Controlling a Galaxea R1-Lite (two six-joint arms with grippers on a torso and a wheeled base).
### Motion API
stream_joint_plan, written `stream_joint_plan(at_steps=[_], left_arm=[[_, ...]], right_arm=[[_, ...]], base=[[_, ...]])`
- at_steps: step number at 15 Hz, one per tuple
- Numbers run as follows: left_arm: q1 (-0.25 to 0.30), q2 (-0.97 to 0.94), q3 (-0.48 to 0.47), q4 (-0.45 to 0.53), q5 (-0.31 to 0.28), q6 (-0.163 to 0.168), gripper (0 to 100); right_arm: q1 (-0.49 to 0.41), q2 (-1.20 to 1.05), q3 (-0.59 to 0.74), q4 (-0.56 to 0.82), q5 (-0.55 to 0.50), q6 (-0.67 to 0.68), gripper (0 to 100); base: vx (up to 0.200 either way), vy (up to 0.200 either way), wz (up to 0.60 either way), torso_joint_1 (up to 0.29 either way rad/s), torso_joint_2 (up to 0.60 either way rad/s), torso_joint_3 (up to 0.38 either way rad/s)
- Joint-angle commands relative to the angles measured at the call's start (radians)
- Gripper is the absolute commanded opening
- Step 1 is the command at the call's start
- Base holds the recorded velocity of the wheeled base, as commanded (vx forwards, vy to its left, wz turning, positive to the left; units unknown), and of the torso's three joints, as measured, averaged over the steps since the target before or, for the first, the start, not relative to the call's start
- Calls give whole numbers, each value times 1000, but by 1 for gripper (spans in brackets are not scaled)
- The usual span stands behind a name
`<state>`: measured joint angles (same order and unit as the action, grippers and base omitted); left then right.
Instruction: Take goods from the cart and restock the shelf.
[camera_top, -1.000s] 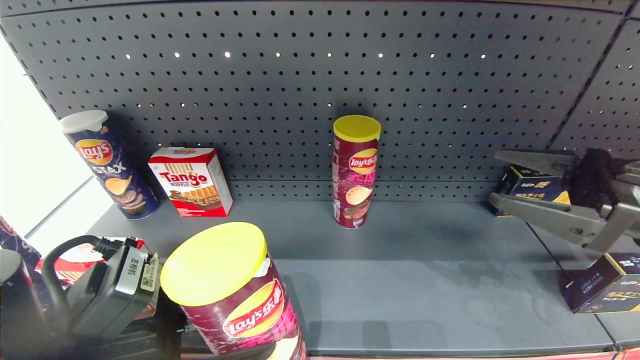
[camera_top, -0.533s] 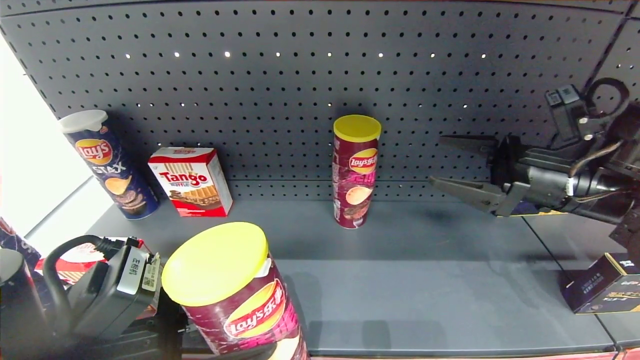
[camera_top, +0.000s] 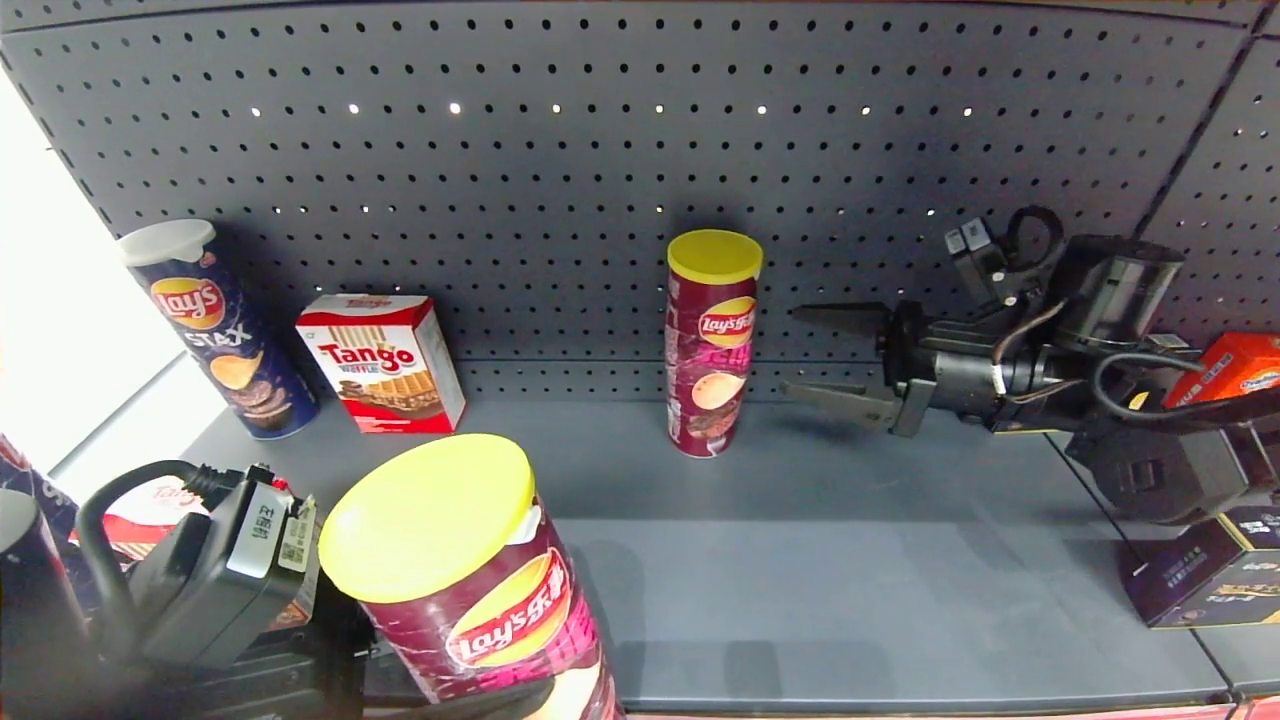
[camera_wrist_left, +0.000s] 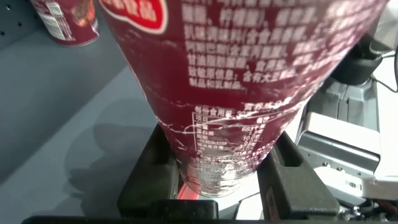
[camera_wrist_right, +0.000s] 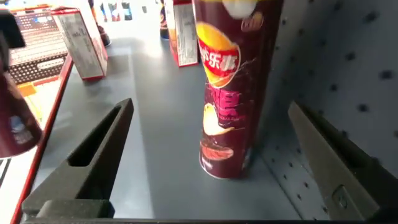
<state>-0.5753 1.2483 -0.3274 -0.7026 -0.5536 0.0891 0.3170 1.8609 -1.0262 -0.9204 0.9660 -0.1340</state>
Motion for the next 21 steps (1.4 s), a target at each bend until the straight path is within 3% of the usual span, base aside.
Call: stream_joint_plan(at_steps=[1,18,21], left_arm=[[2,0,-10,-3,0,-9,0],[12,6,-25,-2,3,-14,0],[34,6,-25,-2,1,-14,0]], right_arm=[[17,80,-43,0,0,1,100],[74,336,-236,0,-1,1,100],[85,362,-261,0,-1,2,100]], base=[[0,0,0,0,0,0],[0,0,0,0,0,0],[0,0,0,0,0,0]])
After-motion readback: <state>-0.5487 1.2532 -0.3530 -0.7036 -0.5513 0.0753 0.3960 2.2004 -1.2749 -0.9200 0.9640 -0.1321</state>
